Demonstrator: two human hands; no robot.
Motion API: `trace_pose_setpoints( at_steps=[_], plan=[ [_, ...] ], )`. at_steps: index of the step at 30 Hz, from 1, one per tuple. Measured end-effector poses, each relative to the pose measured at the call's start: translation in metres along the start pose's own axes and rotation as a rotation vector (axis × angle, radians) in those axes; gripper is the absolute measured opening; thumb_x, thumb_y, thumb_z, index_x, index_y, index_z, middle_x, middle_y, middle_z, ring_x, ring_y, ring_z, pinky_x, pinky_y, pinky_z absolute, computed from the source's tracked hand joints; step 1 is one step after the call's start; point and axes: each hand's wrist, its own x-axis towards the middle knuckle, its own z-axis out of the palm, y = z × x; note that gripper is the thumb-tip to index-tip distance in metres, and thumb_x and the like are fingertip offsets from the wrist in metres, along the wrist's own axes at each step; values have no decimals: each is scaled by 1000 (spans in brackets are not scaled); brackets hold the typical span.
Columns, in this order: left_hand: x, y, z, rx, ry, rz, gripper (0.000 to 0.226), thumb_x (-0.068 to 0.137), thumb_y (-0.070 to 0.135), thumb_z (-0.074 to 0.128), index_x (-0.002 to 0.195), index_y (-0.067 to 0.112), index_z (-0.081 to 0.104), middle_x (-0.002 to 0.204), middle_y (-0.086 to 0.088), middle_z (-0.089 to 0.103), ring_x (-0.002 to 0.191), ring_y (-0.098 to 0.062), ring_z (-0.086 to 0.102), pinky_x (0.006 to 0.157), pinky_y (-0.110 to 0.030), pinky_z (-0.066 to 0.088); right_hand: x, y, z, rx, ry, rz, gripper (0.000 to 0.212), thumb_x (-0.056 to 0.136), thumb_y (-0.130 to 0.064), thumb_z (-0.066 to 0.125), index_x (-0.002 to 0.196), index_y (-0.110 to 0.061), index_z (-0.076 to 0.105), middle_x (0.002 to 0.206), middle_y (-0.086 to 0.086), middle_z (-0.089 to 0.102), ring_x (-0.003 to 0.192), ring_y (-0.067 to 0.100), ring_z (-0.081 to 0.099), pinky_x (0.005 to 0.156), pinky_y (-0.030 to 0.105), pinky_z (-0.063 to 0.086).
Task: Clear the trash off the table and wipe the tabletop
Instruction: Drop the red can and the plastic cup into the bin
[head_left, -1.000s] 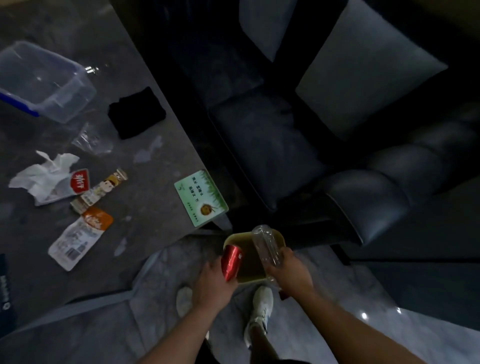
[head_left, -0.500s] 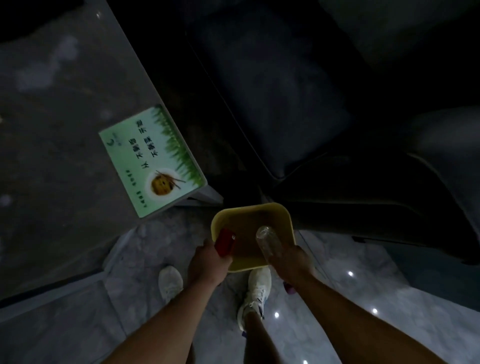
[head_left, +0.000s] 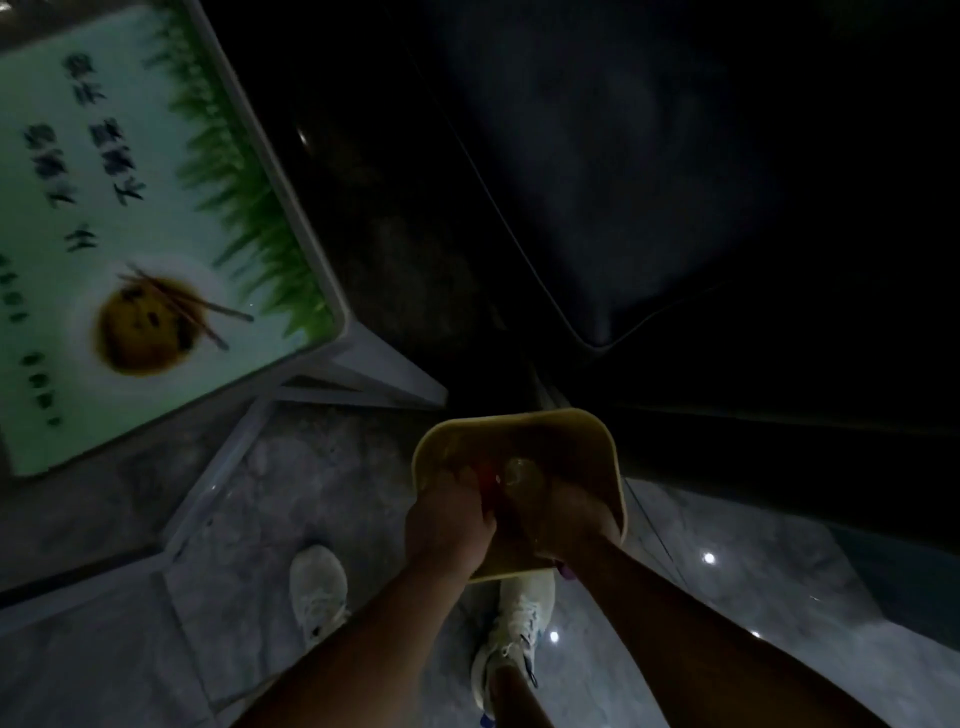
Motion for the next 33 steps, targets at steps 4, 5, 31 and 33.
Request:
trace_pose_setpoints(
  at_steps=[4,5,31,33],
  plan=[
    [29,-2,21,142,49,124,35,94,31,51,127,21,51,131,-9,51,111,-27,56,81,-39,50,36,2,13,-71,-68,-98,28,97,-48,54,111,-25,61,102,4,66,90,17,64,82,31,54],
    [37,-3,27,219,57,158,34,95,27,48,127,19,52,131,-11,52,112,-30,54,84,-41,49,45,5,20,-99,-34,-77,31,95,-47,56,114,-23,61,111,6,66,99,21,63,91,38,52],
    [-27,-17,-20,402,-22,351,37,85,37,53,118,20,54,118,-10,55,107,-32,52,88,-45,40,-23,14,11,-292,5,-232,37,92,-40,60,125,-26,56,127,5,60,112,26,60,91,43,53],
    [-46,-14,-39,390,-14,321,43,85,39,53,125,22,53,122,-9,55,108,-31,53,90,-44,40,-50,6,-2,-288,19,-255,41,89,-42,61,127,-26,55,126,5,60,109,26,61,87,42,55]
  ],
)
